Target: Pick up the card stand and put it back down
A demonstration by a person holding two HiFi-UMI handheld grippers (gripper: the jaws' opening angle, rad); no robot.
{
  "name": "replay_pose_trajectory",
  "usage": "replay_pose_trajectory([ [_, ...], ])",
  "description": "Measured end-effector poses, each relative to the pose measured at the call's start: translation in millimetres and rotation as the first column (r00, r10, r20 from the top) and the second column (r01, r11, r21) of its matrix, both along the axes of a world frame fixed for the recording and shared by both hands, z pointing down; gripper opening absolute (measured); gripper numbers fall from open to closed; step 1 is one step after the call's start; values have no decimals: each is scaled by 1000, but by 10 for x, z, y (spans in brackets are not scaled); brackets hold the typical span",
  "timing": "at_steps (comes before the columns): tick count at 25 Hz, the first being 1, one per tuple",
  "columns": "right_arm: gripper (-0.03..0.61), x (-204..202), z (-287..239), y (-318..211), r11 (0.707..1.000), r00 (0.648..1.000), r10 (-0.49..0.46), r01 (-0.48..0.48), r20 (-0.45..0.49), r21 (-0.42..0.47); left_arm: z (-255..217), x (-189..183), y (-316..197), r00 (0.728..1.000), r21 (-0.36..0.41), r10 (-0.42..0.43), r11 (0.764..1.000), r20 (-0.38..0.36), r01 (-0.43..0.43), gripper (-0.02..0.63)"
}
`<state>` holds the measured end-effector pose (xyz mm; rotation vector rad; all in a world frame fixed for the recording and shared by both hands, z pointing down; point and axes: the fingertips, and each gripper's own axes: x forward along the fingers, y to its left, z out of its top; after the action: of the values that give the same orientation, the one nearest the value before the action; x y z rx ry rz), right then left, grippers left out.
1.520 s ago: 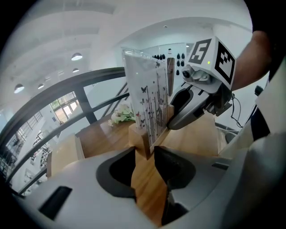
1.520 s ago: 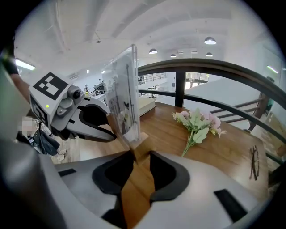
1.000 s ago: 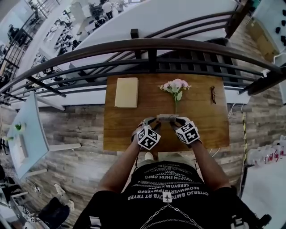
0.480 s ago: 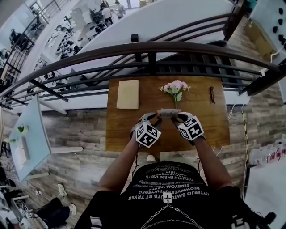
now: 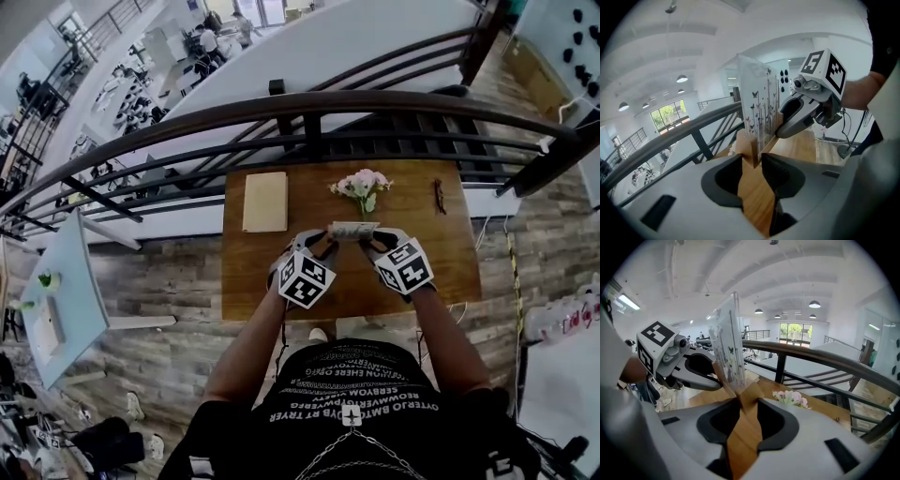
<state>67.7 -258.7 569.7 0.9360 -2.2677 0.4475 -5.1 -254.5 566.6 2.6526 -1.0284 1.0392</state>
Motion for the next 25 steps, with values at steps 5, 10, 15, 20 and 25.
replay_pose_trajectory([
  [5, 126, 77, -233, 11, 999, 1000, 16, -16, 3, 32, -216, 75, -5, 1000, 10, 13, 1000, -6, -13, 150],
  [10, 126, 84, -476, 26, 998, 1000, 15, -16, 14, 64, -431, 83, 9, 1000, 25, 16, 1000, -21, -16, 149],
  [15, 127, 80, -626, 25, 995, 1000, 6, -6, 1, 99, -560, 83, 14, 1000, 50, 8, 999, -17, -7, 149],
  [20, 127, 66, -865, 22, 991, 1000, 4, -4, 4, 134, -797, 63, 3, 1000, 82, 11, 997, -26, -8, 149],
  [25, 127, 72, -1132, -6, 983, 1000, 10, -10, 2, 182, -1011, 59, -27, 1000, 89, 12, 996, -27, -10, 147],
])
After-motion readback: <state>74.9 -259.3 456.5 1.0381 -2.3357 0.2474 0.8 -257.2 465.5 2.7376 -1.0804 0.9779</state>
